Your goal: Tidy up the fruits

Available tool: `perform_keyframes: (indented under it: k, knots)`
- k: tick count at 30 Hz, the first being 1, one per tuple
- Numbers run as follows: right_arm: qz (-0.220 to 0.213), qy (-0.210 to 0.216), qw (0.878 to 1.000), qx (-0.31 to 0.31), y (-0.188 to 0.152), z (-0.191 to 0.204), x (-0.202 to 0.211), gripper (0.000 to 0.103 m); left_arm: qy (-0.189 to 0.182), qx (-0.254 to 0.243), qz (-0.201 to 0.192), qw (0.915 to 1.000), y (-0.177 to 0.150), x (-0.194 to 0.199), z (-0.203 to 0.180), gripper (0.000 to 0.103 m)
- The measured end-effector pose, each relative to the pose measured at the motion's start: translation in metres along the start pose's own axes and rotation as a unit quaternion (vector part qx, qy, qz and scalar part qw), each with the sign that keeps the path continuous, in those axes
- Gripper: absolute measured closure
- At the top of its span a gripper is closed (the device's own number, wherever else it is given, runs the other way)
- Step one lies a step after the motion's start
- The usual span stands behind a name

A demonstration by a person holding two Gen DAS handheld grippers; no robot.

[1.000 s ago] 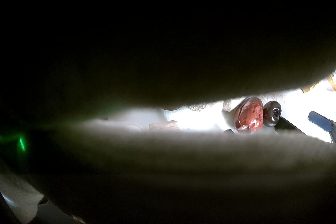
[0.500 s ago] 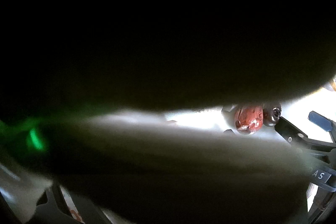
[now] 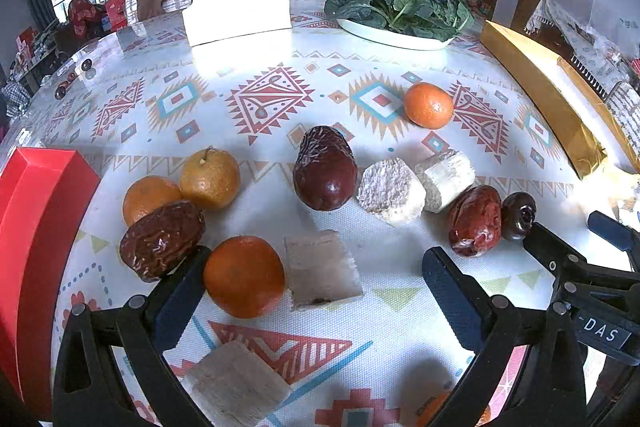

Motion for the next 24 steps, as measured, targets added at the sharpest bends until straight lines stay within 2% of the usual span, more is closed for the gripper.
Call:
perform_keyframes:
  k: [24]
  knots:
    - [0.0,0.0,1.0,0.0,0.0,0.0,0.0,0.0,-0.005,-0.003,0.002,1.0,-0.0003,0.0006,-0.0003,0.0]
Point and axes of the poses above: each gripper's, at about its wrist camera, not at the fingertips, and x roughly against the way its jaws point, z to its left, y to its top, the point moved 4 cm from there along -x, roughly the way its jaws point, and after that the axes turned 3 degrees about y, right-handed, at the moved point
